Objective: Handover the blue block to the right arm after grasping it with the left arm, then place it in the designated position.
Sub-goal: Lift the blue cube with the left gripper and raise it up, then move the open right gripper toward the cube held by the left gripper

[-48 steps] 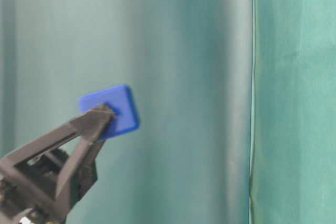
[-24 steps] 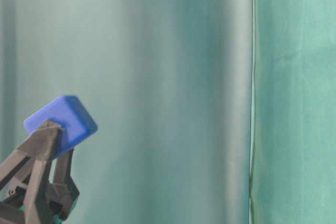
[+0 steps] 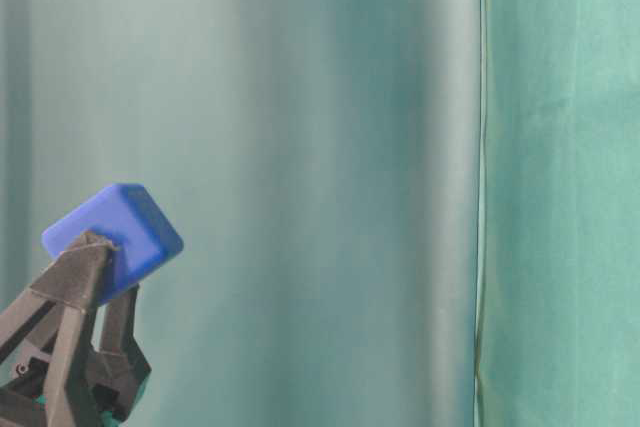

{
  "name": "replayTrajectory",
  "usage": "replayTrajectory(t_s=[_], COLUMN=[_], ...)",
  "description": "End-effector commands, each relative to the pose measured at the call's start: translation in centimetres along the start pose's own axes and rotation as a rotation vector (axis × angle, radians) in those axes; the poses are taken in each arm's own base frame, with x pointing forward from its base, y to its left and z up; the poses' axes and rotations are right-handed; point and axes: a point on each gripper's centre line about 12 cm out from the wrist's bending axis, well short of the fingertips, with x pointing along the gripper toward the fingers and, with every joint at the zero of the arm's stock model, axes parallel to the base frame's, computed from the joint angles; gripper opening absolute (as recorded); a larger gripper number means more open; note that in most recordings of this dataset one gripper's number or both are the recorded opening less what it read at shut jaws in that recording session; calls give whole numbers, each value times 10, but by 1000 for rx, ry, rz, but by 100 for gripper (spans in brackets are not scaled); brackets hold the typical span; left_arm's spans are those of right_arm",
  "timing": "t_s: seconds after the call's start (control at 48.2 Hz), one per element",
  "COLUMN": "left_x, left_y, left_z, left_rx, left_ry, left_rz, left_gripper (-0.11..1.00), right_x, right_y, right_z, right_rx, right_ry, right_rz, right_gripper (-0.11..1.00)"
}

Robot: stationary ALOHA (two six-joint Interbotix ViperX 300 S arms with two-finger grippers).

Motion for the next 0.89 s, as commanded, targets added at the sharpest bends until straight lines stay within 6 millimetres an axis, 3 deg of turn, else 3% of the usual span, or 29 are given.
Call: replayTrajectory(t_s=[0.0,0.332,0.872], left_x=[-5,-5,-5], left_y=[0,0,0], left_z=[11,12,12], left_rx=[0,-3,-3], left_ry=[-38,-41,-40], left_rz=[0,0,0], left_gripper=[46,46,46], right_x=[3,7,12], right_y=[0,1,7], right_z=[11,13,33], right_rx=[-3,-84,-617], right_ry=[-28,-16,-29], right_rz=[-1,8,39], right_gripper=[93,93,91])
